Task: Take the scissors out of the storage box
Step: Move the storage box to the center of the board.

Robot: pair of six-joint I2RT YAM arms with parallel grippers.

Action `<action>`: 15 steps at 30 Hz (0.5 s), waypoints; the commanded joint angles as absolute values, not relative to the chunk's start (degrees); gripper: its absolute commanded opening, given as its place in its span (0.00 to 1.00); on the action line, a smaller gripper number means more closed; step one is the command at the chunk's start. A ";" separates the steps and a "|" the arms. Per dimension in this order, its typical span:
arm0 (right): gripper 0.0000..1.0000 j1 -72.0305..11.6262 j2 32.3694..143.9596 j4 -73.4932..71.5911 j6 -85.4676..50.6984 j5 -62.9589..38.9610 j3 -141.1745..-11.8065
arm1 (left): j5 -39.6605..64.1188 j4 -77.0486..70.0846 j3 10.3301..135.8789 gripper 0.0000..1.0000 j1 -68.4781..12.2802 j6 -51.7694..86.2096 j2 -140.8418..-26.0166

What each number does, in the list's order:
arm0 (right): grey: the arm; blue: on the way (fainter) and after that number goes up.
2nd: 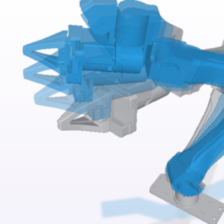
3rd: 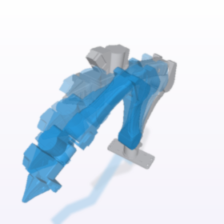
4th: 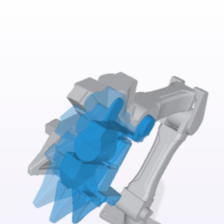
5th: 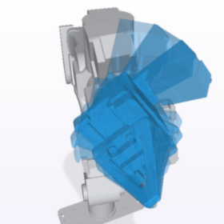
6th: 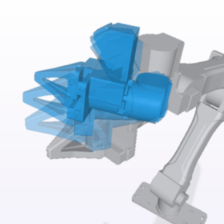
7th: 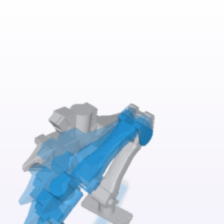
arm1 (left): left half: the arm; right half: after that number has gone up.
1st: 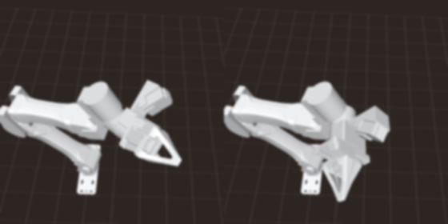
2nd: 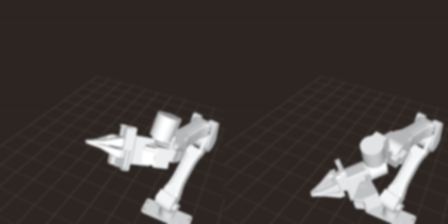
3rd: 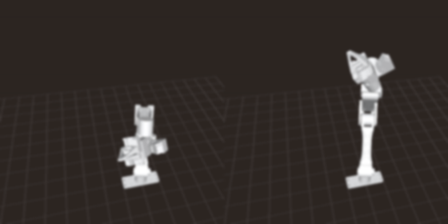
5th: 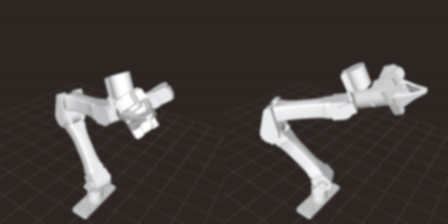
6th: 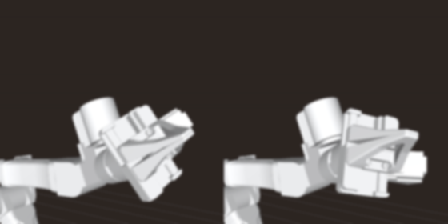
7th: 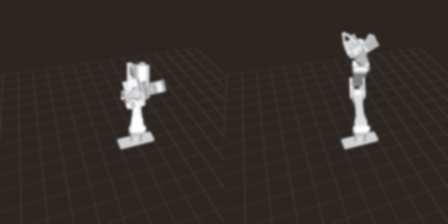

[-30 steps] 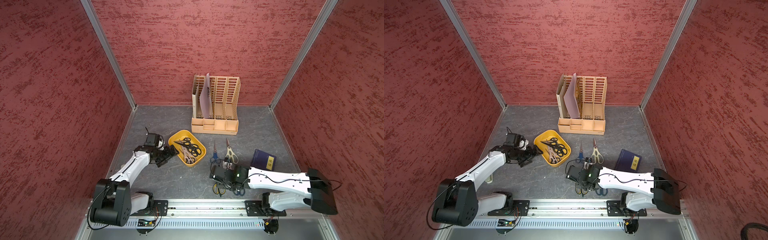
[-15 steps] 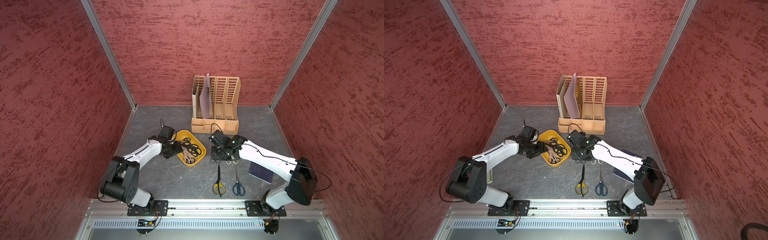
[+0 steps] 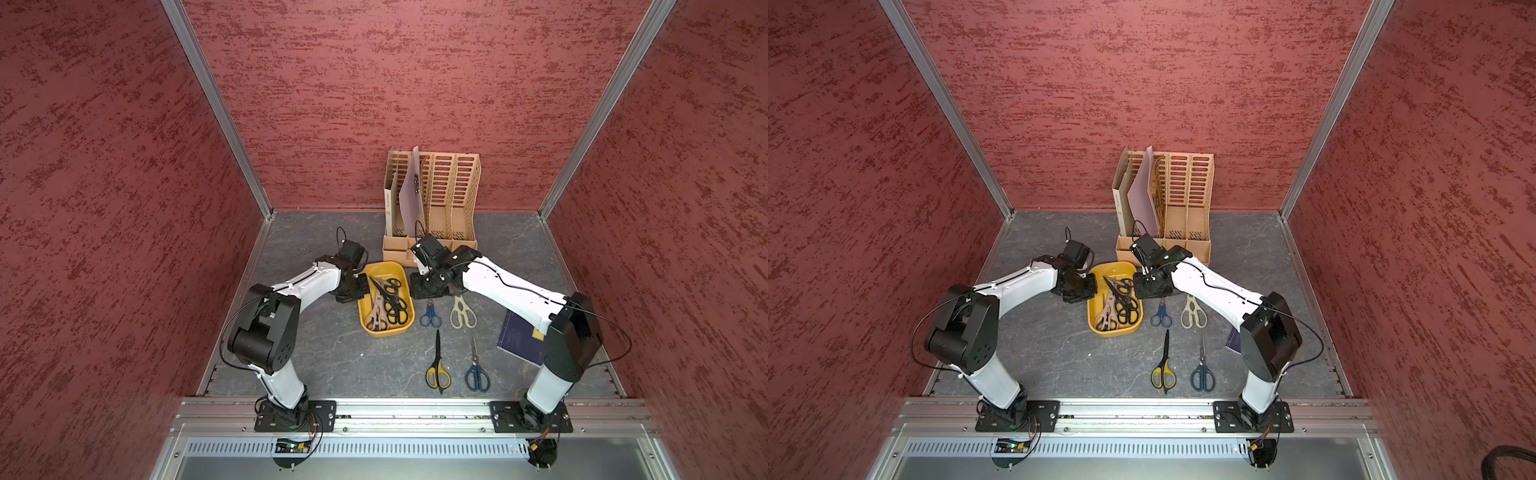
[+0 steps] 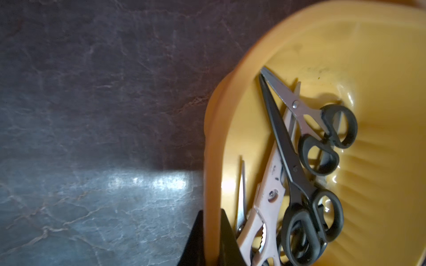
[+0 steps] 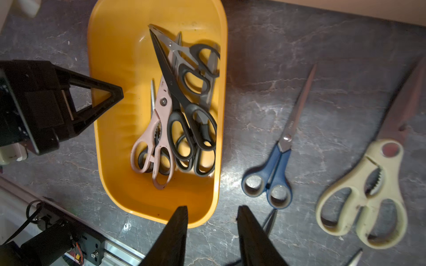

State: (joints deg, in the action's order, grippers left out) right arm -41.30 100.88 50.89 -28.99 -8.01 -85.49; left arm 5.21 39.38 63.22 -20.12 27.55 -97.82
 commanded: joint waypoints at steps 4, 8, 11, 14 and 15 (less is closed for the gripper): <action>0.37 -41.51 104.86 43.90 -28.69 -17.12 -88.90 | -0.08 46.09 65.41 0.12 -13.65 19.65 -95.52; 0.35 -42.89 108.00 41.37 -29.60 -19.22 -91.68 | -3.24 48.37 66.35 0.17 -8.75 15.39 -95.97; 0.35 -44.26 110.42 40.69 -29.84 -20.18 -94.17 | -6.59 49.07 66.62 0.28 -6.75 11.96 -96.63; 0.34 -44.56 111.95 40.37 -30.96 -21.18 -95.12 | -10.69 50.28 67.34 0.35 -4.87 10.23 -97.53; 0.34 -44.52 112.06 40.18 -31.11 -21.27 -95.13 | -11.52 50.53 67.56 0.36 -4.38 9.84 -97.70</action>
